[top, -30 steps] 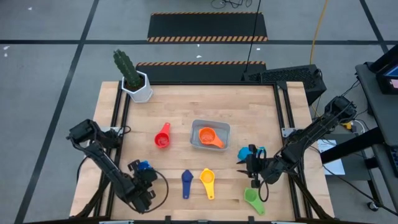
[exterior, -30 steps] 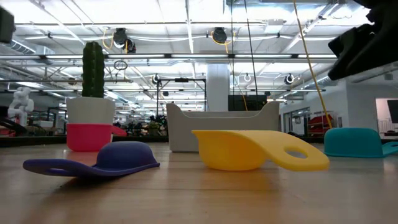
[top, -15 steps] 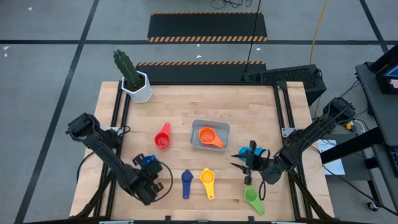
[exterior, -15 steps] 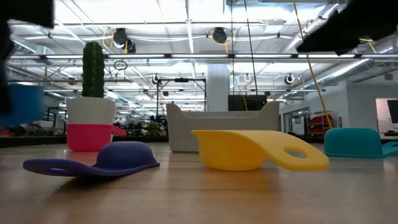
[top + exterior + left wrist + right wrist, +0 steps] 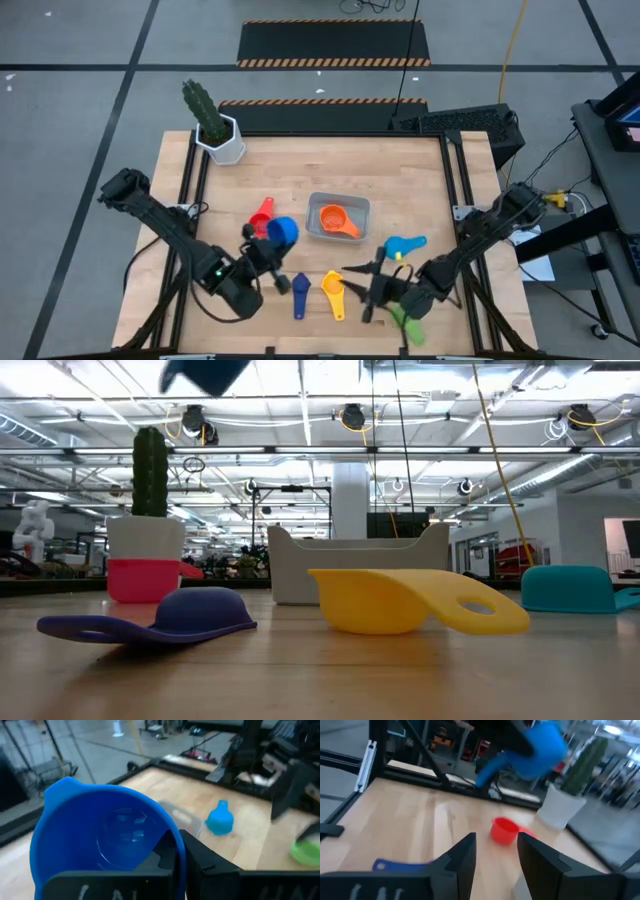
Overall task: Nest measuring cups in basket
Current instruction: Stack the blue measuring cup into the orange measuring cup
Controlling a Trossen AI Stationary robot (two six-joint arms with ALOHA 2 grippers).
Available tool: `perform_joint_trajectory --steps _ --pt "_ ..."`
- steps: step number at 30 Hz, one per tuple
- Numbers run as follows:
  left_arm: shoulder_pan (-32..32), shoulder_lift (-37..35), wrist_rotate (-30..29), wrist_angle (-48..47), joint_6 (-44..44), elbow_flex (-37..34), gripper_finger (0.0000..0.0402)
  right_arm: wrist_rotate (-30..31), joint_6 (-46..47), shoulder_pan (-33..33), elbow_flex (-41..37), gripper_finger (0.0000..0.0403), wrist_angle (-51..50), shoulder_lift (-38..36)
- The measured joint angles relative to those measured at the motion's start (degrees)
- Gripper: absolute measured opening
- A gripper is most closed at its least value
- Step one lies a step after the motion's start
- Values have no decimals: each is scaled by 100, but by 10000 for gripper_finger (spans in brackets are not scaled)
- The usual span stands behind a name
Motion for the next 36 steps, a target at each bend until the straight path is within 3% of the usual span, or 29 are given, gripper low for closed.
perform_joint_trajectory --steps 5,9,18,24,32,36 --pt "340 150 186 2066 1938 -4 7 31 -1002 -85 566 139 615 521" --pt "432 160 296 3660 3272 -4 10 174 -1199 -247 579 139 918 669" --pt "616 783 750 5935 4671 -4 10 120 -1473 -436 579 139 1267 670" --pt "636 1067 927 6708 5053 -9 7 153 -1495 -367 579 139 1194 670" --pt "737 1069 1311 6680 4761 -9 6 207 -1469 -369 577 139 1285 670" --pt "757 1069 1326 6662 4711 -9 13 635 -1606 -348 579 139 1542 666"
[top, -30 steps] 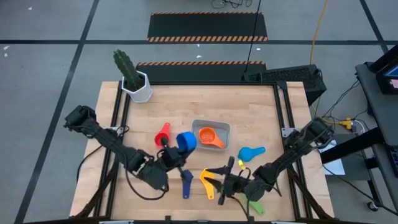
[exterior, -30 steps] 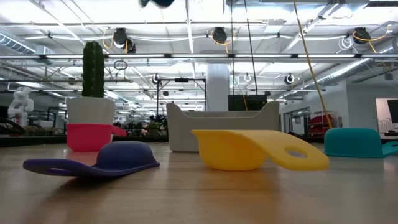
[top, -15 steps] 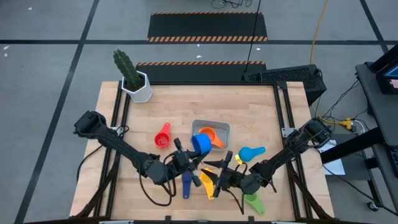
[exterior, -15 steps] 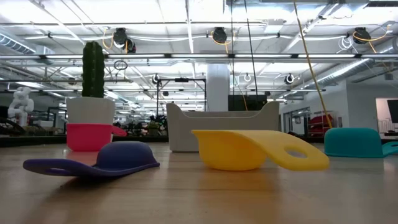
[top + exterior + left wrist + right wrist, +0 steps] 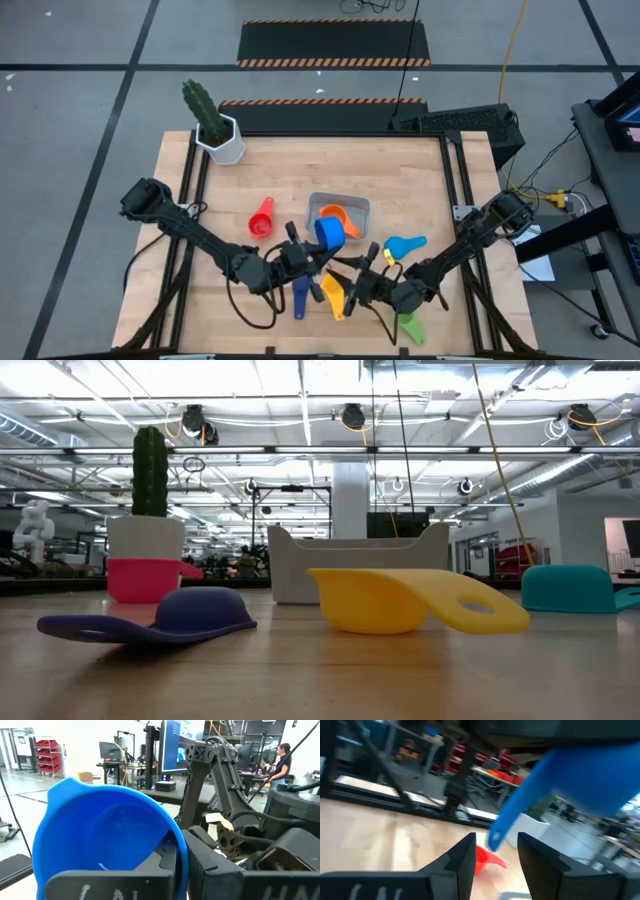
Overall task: Nest measuring cups in basket
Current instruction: Stack the blue measuring cup into the orange measuring cup
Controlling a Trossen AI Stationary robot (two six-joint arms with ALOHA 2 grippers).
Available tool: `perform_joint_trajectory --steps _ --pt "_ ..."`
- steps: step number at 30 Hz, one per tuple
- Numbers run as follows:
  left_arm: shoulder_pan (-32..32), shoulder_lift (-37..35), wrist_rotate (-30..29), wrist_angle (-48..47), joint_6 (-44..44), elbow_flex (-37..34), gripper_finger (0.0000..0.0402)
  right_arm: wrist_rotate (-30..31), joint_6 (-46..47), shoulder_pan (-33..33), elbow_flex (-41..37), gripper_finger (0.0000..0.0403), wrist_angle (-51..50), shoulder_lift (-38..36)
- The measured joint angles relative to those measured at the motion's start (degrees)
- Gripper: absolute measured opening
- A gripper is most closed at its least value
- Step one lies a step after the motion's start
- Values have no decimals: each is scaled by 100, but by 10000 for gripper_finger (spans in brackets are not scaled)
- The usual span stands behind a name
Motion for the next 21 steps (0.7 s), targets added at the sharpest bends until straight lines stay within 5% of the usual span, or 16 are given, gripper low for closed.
perform_joint_trajectory --steps 7,14,21 --pt "92 224 -4 172 -109 2 11 261 -155 0 -2 115 13 4" --pt "80 297 -86 197 -7 2 6 298 -412 1 -4 26 -12 -2" --pt "-87 247 -70 444 419 0 59 423 -653 93 -4 10 -44 -92"
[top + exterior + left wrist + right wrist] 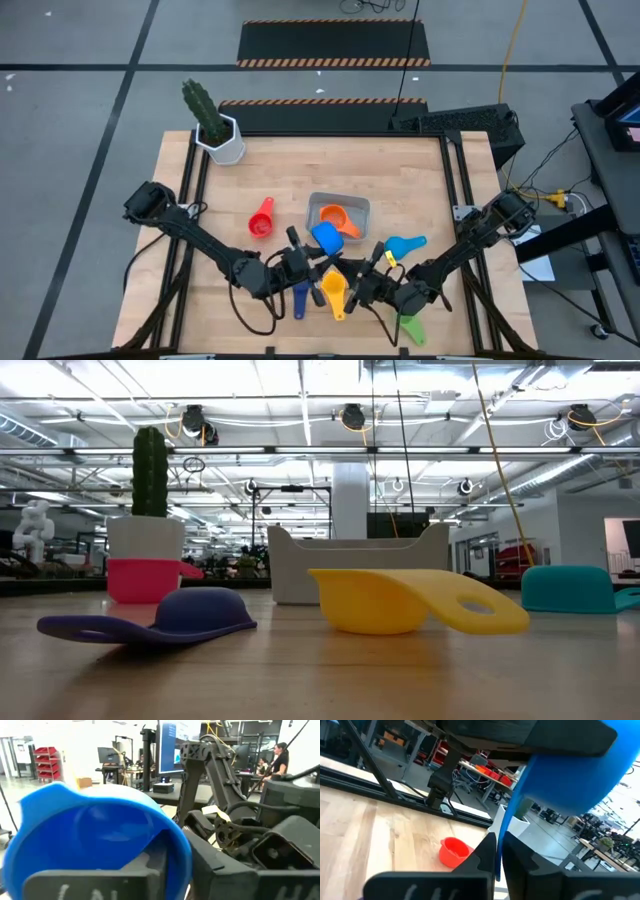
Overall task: Nest measuring cups in basket
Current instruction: Stack the blue measuring cup into the orange measuring cup
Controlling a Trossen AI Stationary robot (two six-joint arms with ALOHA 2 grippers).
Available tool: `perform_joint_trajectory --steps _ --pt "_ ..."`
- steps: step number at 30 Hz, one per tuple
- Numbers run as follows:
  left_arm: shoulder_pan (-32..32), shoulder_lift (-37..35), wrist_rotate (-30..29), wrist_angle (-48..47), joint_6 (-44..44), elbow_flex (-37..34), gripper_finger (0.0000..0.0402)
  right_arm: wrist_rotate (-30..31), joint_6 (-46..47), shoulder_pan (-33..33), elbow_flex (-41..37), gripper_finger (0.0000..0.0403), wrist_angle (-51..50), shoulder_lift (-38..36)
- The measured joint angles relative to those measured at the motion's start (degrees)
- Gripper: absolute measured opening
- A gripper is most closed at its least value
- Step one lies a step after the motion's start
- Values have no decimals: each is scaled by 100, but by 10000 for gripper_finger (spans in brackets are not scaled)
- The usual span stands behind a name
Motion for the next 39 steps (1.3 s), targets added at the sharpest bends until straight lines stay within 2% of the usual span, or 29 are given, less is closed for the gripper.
perform_joint_trajectory --steps 6,10,15,19,21,24,27,30,35,39 --pt "-147 -8 14 -15 355 0 122 249 -158 228 -4 3 -233 -376" --pt "-243 -187 34 -319 384 2 153 314 -23 414 -2 1 -802 -728" --pt "-332 -570 299 -1538 -167 0 161 312 763 606 -2 1 -1938 -1274" --pt "-467 -895 621 -2529 -566 2 155 224 1943 724 -2 1 -3387 -1801" --pt "-566 -1041 649 -3016 -654 1 155 -175 2734 722 -2 1 -4219 -2082" --pt "-692 -1221 645 -3451 -833 0 154 -1278 4007 637 -2 1 -5388 -2444" --pt "-785 -1304 610 -3754 -1108 2 154 -2188 4871 475 -55 1 -6065 -2608" --pt "-773 -1326 615 -3852 -1475 0 156 -2966 5157 336 -378 0 -5978 -2643" --pt "-635 -1303 1185 -4411 -1855 0 193 -4540 5127 -24 -970 0 -5318 -2634" --pt "-416 -1196 1711 -5089 -2471 0 238 -5028 5123 -276 -1268 0 -4856 -2634"
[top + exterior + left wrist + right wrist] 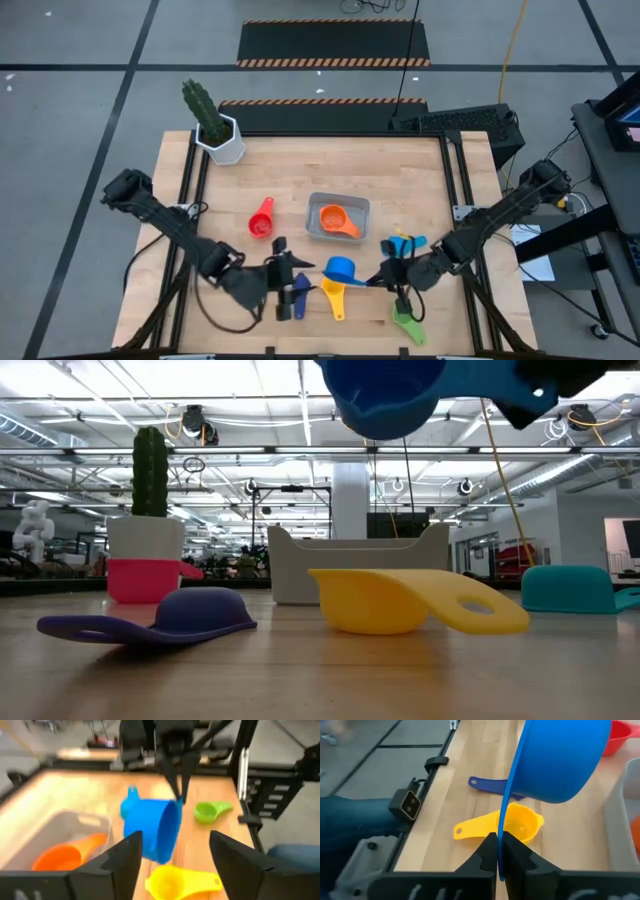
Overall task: Nest measuring cups in basket
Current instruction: Stack the blue measuring cup into the orange measuring cup
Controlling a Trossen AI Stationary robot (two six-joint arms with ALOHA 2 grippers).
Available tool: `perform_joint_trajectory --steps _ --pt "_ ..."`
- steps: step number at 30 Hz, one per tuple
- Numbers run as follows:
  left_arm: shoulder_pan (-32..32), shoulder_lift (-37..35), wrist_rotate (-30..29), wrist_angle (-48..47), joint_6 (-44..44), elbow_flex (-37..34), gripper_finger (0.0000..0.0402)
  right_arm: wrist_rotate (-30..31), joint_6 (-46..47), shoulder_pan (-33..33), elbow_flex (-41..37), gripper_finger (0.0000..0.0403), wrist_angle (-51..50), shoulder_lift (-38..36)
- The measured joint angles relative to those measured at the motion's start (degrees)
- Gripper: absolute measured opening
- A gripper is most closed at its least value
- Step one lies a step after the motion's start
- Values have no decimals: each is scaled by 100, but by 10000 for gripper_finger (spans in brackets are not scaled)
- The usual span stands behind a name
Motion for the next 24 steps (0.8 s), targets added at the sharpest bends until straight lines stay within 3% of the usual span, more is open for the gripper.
perform_joint_trajectory --steps 5,10,15,24 --pt "363 286 646 -95 -356 -31 271 -308 -5 -150 -90 0 35 -1" --pt "707 414 988 -126 -537 -31 272 -408 -29 -173 -150 0 33 2" --pt "782 422 1433 -32 -537 -189 244 -404 -261 -173 -157 0 43 -4" --pt "850 427 1527 738 -229 -568 185 -402 -418 -171 -155 0 43 -2"
